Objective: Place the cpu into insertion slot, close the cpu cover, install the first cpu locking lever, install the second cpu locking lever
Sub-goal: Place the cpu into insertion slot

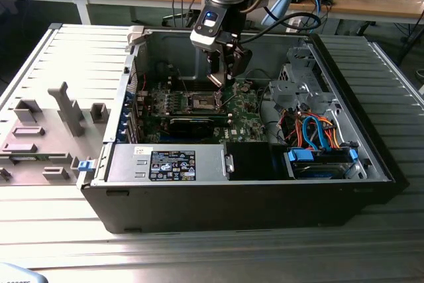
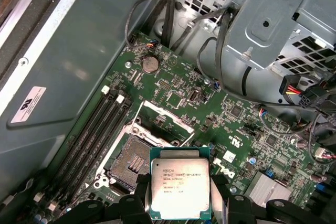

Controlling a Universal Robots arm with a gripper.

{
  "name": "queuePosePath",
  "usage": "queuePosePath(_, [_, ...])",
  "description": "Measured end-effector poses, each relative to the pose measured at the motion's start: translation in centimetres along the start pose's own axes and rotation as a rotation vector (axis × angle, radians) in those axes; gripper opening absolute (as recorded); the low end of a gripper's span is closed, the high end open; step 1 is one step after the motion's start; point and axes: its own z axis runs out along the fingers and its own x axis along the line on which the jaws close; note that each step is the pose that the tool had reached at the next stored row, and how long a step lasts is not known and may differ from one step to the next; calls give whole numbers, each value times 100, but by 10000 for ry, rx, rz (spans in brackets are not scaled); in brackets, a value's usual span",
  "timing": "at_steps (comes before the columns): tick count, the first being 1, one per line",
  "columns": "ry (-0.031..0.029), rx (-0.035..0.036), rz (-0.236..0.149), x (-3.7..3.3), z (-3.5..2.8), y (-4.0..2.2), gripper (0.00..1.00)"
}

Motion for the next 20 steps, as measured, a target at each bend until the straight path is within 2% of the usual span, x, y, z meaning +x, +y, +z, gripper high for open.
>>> queuePosePath(20, [-4,6,155,0,8,0,55])
